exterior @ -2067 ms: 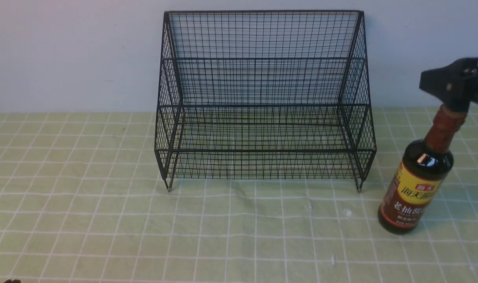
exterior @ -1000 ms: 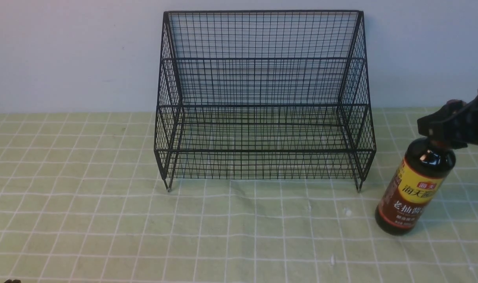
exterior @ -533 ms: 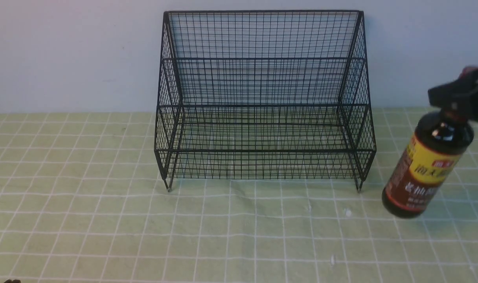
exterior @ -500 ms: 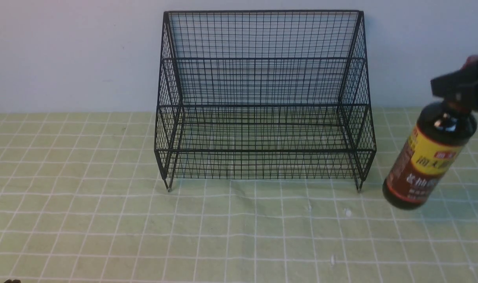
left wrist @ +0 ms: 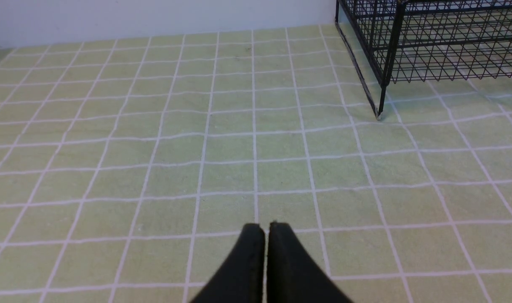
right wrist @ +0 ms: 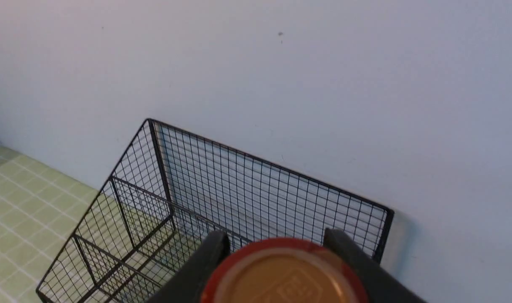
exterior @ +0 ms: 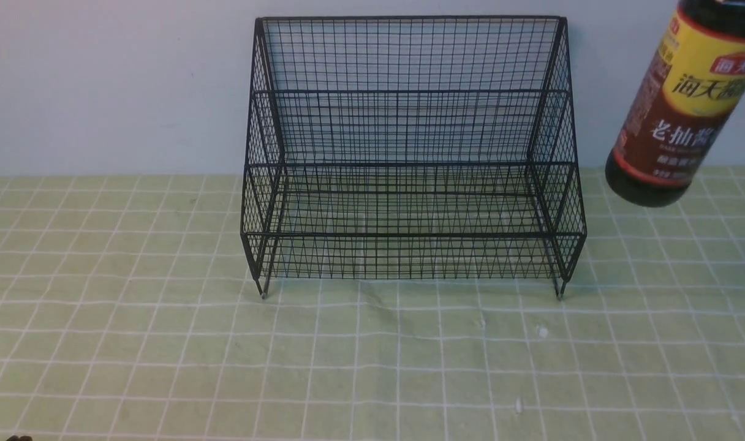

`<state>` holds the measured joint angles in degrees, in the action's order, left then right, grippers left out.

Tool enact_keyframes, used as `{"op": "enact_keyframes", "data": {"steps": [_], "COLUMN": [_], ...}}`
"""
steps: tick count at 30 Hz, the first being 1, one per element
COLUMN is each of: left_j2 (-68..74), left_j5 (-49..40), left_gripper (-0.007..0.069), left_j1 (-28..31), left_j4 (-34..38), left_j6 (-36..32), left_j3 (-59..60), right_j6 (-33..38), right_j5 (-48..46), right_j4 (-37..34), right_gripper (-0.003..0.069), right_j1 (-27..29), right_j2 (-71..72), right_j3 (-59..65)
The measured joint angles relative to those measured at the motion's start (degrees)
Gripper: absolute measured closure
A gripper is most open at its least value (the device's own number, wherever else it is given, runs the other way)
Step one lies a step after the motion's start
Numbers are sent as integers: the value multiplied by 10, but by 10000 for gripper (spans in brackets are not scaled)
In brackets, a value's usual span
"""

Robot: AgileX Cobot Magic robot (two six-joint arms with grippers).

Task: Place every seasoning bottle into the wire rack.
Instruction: Use the right arm to put the condiment bottle back on the shelf

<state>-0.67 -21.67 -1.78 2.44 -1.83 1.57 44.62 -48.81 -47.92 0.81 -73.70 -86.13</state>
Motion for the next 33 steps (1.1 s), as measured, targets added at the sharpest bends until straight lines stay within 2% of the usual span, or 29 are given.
{"op": "enact_keyframes", "data": {"steps": [11, 19, 27, 33], "left_j2": [0, 0, 0, 0], "left_j5": [0, 0, 0, 0], "left_gripper": [629, 629, 629, 629], "left_j1": [0, 0, 0, 0], "left_j4": [0, 0, 0, 0], "left_j6": [0, 0, 0, 0], "left_j3": [0, 0, 0, 0], "right_j6": [22, 50, 55, 56], "right_j5": [-2, 49, 78, 60], "right_j4": [-43, -61, -65, -55], "right_gripper": [391, 392, 392, 392], "right_j1": [-7, -65, -69, -69], "right_j2": [-145, -250, -320, -350], "right_j3": [-91, -182, -229, -230]}}
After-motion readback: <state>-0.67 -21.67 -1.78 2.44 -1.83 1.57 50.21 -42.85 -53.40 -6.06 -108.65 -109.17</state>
